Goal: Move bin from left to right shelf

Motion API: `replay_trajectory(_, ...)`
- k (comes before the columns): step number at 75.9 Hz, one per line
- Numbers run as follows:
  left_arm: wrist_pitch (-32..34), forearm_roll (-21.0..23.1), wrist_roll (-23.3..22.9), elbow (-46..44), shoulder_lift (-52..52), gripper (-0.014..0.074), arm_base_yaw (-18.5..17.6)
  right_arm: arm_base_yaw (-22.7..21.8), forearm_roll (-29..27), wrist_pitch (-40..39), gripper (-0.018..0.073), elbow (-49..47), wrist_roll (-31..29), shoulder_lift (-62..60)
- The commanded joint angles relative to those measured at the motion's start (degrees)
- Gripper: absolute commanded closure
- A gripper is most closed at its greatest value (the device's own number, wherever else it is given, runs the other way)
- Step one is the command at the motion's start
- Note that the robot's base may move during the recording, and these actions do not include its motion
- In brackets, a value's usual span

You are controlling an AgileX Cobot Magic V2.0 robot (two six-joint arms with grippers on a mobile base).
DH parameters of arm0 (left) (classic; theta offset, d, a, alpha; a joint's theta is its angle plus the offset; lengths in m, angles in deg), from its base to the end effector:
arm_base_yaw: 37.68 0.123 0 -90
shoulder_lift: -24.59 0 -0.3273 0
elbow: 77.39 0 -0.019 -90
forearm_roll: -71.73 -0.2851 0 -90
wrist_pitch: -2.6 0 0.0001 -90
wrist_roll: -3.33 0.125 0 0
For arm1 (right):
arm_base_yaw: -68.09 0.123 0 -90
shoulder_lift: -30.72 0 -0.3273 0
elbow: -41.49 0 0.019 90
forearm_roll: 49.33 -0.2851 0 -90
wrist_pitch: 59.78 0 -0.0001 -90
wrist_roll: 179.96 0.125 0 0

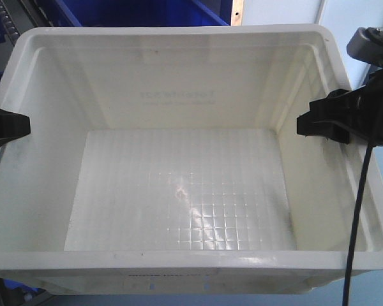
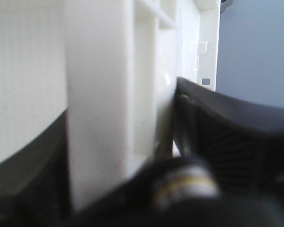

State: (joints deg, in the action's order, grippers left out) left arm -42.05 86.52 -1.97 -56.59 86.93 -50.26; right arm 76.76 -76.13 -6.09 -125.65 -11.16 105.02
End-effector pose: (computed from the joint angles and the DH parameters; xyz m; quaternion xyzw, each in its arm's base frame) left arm 0.2169 -0.0714 0.3920 0.0142 0.8914 -0.1879 0.4122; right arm 0.2636 0.0862 0.3850 -0.0924 0.9143 0.2147 0.3307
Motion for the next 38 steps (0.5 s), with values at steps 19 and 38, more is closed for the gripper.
replay_trajectory(19, 7.4, 4.3, 0.9, -2.5, -1.7, 0.0602, -0.5, 0.2, -6.4, -4.3, 0.0565, -2.5, -1.4, -1.9)
replay_trajectory(38, 7.4, 4.3, 0.9, -2.5, -1.7, 0.0602, -0.5, 0.2, -6.4, -4.3, 0.0565, -2.5, -1.4, -1.9)
